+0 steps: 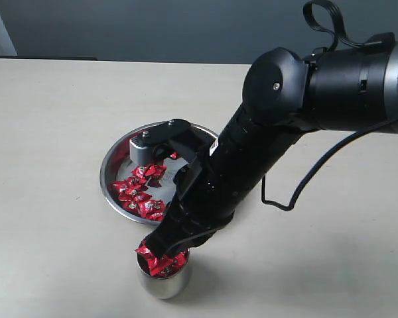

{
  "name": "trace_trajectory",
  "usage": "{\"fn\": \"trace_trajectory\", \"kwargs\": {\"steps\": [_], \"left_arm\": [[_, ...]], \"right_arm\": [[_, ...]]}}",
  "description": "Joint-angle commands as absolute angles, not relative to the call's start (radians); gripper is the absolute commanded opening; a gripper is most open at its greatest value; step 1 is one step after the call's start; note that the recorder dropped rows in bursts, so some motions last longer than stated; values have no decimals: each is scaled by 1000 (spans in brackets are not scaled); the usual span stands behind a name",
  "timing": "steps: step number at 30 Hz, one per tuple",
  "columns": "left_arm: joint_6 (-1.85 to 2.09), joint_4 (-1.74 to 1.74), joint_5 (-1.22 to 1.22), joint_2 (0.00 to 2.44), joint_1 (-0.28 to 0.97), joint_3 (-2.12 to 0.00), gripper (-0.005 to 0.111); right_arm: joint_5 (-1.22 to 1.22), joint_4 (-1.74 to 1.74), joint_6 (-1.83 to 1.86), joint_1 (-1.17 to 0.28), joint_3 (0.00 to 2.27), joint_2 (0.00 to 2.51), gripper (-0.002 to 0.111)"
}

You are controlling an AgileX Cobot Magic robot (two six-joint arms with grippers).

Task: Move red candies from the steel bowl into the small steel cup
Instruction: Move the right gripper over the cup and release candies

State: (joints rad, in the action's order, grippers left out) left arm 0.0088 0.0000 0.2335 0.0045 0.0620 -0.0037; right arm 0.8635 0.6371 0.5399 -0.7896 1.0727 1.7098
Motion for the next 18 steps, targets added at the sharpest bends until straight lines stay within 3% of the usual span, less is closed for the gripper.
{"fn": "trace_trajectory", "kwargs": {"steps": [1,4,9,18], "left_arm": [[9,-5,231,0,63,0,0],[9,-5,231,0,63,0,0],[9,-5,231,0,63,0,0],[9,-5,231,0,63,0,0]], "right_arm": [[850,628,548,-792,1068,1702,-1],[841,628,548,-792,1068,1702,3],[839,620,548,-792,1068,1702,27],[841,616,548,-792,1068,1702,27]]}}
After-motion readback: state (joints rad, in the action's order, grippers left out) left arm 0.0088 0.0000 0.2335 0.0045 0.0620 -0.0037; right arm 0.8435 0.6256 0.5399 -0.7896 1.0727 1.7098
